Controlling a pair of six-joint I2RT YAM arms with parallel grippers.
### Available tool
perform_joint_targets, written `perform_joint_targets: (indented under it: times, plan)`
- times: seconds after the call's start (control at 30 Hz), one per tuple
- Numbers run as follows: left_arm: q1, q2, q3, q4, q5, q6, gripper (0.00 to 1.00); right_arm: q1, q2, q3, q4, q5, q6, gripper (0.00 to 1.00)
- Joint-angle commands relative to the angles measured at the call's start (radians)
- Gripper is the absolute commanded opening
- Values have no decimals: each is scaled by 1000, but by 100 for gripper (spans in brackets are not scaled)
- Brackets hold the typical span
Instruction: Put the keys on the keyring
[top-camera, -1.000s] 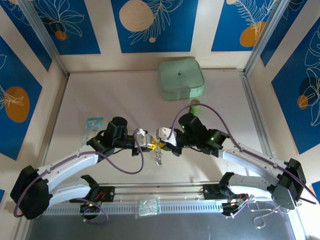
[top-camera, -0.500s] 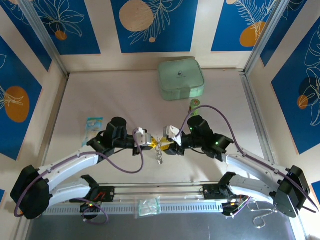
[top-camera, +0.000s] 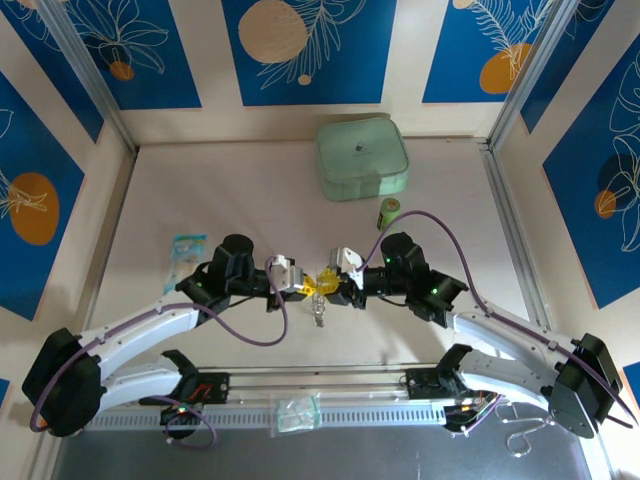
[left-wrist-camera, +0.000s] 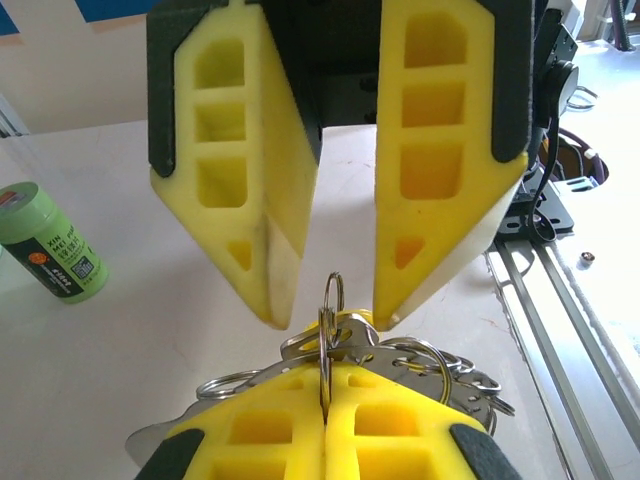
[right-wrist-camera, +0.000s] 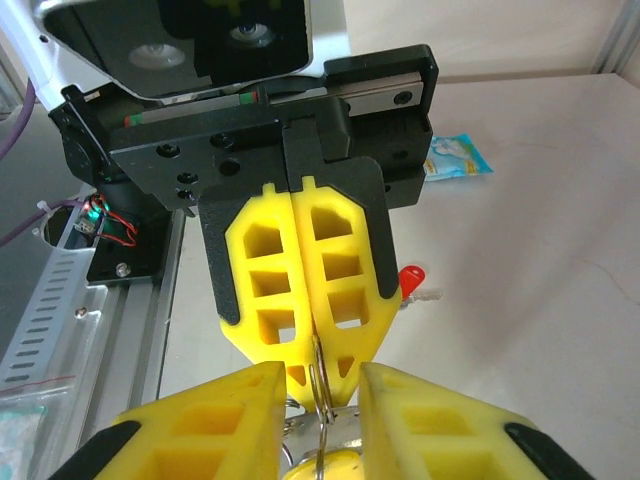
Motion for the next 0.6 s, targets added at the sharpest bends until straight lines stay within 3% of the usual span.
perform_joint_targets:
  times: [0.0,0.17,0.37,0.4,0.47,0.57]
  plan:
    - [-7,-1,-4,47,48,-20,0,-1,-8,-14,10,-10,4,25]
    - [-7,-1,-5,52,54,-23,0,4,15,-1,-8,-1,-11,22]
    - [-7,-2,-9,69,55,-31,0,-1,19,23,-39,-13,-35,0]
    - [-7,-3,-10,70,45,-32,3,-1,18,30,-48,-15,-40,0]
    - [-6,-3,-9,63,10,-30,22,-1,17,47,-77,-15,-61,0]
    - [-7,-1,9,-7,-21,19,25,5,31,104,-197,8,-132,0]
